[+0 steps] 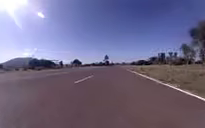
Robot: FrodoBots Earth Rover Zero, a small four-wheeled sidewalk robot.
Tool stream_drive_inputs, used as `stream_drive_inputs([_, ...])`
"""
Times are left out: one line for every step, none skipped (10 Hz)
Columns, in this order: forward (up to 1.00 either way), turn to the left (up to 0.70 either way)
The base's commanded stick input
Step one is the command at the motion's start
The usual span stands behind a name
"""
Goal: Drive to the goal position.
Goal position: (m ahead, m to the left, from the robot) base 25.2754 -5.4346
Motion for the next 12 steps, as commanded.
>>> stream_drive_inputs([1.00,0.00])
stream_drive_inputs([1.00,0.00])
stream_drive_inputs([1.00,0.00])
stream_drive_inputs([1.00,0.00])
stream_drive_inputs([1.00,0.00])
stream_drive_inputs([1.00,0.00])
stream_drive_inputs([1.00,0.00])
stream_drive_inputs([1.00,0.00])
stream_drive_inputs([1.00,0.00])
stream_drive_inputs([1.00,0.00])
stream_drive_inputs([1.00,-0.21])
stream_drive_inputs([1.00,0.00])
